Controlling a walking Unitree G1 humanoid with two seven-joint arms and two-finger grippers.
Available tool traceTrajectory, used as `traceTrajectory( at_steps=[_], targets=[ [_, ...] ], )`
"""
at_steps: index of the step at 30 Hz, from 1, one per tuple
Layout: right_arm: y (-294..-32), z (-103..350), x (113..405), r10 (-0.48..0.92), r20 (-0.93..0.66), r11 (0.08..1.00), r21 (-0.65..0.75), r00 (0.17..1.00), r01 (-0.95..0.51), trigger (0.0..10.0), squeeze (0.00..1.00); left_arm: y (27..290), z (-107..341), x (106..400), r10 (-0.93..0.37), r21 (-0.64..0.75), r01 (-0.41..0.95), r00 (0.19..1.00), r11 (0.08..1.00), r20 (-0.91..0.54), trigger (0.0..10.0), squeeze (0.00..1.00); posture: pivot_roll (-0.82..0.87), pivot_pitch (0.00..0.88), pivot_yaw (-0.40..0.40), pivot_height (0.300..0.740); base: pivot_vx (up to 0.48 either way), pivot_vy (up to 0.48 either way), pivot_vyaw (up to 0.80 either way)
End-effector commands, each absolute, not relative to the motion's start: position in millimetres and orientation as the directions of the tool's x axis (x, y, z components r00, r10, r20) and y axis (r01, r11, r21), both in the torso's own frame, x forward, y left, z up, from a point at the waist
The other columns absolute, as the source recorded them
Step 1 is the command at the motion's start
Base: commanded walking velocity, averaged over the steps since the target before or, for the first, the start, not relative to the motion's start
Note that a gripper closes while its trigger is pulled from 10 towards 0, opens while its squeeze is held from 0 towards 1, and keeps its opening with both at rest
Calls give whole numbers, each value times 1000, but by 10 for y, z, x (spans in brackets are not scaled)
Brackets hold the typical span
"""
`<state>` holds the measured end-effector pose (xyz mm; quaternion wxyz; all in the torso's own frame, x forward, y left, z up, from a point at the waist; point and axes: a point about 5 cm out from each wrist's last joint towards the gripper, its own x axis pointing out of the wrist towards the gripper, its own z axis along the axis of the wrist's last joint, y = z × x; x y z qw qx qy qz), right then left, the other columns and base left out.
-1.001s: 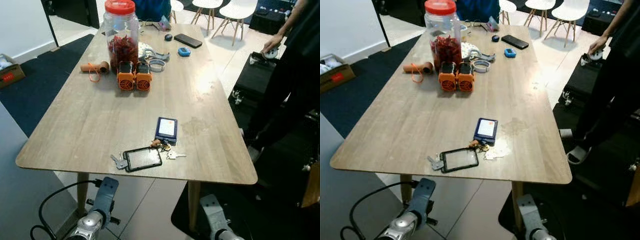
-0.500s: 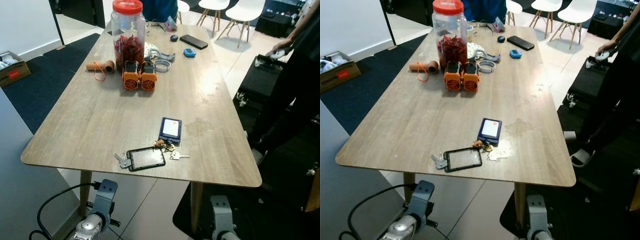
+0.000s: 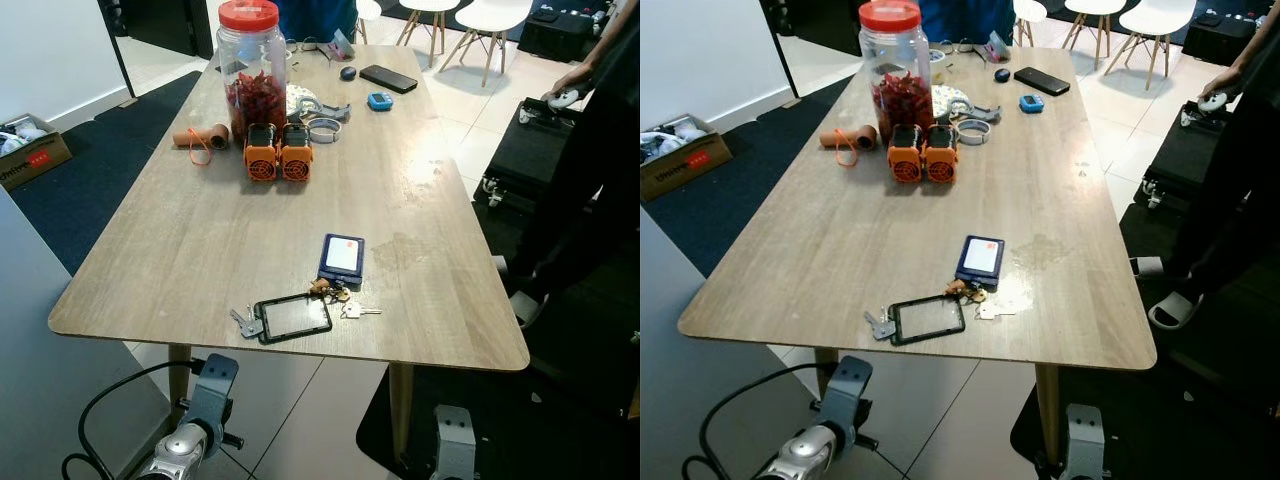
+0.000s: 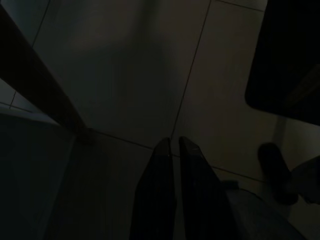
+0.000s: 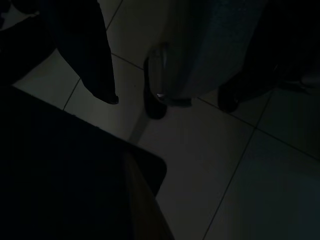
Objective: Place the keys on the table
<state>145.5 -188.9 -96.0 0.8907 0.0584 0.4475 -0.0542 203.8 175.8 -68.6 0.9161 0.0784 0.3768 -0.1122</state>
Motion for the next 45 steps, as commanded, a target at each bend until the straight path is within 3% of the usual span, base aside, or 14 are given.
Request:
traceTrajectory(
  at_steps=[1, 45],
  targets=[
    [-1880, -970, 1433, -49, -806, 984, 61, 590, 165, 10000, 0, 1713, -706, 2016, -158, 47, 274, 678, 961, -718, 10000, 0, 55, 52, -20, 740, 0, 0, 0],
    [-1839, -978, 1427, -36, -810, 987, 61, 585, 146, 10000, 0, 1775, -669, 2057, -166, 62, 294, 688, 954, -707, 10000, 0, 70, 40, -15, 740, -333, 0, 0]
  ],
)
